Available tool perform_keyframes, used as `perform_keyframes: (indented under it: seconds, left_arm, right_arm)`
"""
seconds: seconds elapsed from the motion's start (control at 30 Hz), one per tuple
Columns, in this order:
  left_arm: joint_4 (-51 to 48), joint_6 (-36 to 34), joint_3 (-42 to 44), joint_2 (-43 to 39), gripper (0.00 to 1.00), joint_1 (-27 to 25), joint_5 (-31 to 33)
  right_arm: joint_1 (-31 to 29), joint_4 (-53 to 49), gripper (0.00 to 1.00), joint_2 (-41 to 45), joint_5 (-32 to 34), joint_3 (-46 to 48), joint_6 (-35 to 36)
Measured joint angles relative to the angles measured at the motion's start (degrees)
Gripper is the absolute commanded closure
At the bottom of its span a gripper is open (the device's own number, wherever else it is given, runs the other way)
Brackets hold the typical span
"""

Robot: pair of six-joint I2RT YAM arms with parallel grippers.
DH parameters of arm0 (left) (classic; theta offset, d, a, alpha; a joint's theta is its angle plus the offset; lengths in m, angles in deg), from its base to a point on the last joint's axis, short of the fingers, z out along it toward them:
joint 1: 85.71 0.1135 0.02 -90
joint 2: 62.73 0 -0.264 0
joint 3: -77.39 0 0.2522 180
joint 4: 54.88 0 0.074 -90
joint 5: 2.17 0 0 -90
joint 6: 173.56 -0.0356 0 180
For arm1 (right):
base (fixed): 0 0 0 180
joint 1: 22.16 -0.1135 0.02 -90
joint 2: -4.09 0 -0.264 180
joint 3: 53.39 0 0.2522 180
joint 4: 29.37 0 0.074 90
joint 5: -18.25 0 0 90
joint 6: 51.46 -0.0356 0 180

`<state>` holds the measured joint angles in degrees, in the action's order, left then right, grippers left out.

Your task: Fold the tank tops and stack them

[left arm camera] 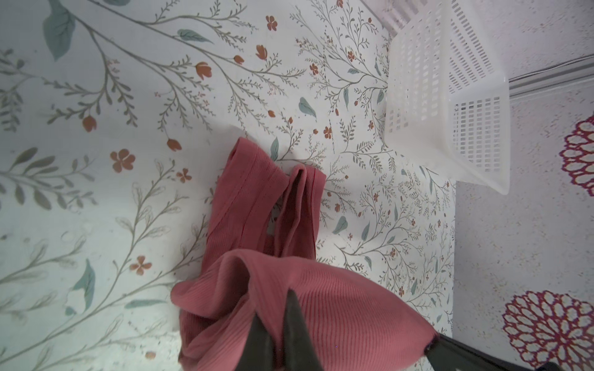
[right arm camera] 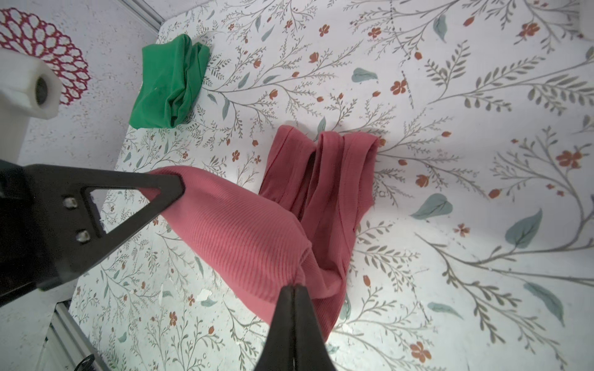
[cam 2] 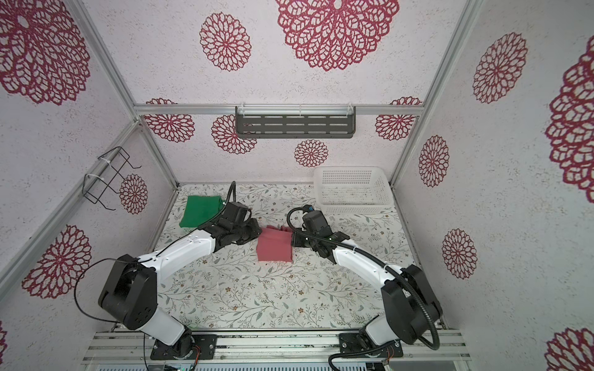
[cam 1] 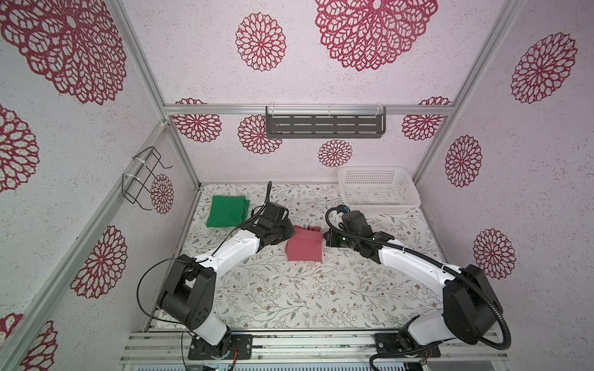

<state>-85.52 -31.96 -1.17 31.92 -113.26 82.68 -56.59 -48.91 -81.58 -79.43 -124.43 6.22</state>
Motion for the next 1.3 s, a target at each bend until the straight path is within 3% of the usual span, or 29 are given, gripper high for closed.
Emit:
perform_keyframes:
  seconds: [0.53,0.6,0.63,0.67,0.77,0.87,0.97,1.1,1.3]
  left_arm:
    - [3.8,-2.2,-10.6,17.6,0.98,5.1,-7.5]
    - [4.4,-2.3,-12.7,20.2,0.90,5.6,-8.3]
    - [4.6,-2.5,-13.6,21.5,0.81,5.9,-8.8]
    - [4.7,-2.7,-14.6,22.8,0.71,6.1,-9.2]
    - [4.5,-3.5,-17.7,26.1,0.50,7.2,-10.2]
    - [3.9,-4.1,-19.2,26.7,0.42,9.0,-10.7]
    - [1.7,-5.5,-19.3,24.4,0.42,10.6,-9.7]
    - [0.8,-6.1,-17.1,17.9,0.49,11.1,-8.1]
    - [5.5,-3.8,-11.8,11.6,0.53,5.9,-7.6]
  right_arm:
    - [6.6,3.3,1.00,-17.3,-6.0,-9.1,2.4]
    - [7.1,3.2,1.00,-18.9,-6.1,-10.6,2.7]
    - [7.4,3.1,1.00,-19.7,-6.2,-11.5,2.8]
    - [7.6,2.9,0.94,-20.6,-6.2,-12.5,2.8]
    - [8.5,1.9,0.62,-22.9,-5.8,-15.5,3.4]
    - [9.7,-0.5,0.51,-24.5,-4.4,-18.7,5.3]
    - [10.2,-2.7,0.53,-23.7,-2.4,-20.2,6.9]
    - [9.7,-2.5,0.68,-19.6,-1.7,-18.4,7.0]
    - [5.0,4.1,0.78,-16.4,-4.5,-13.1,3.1]
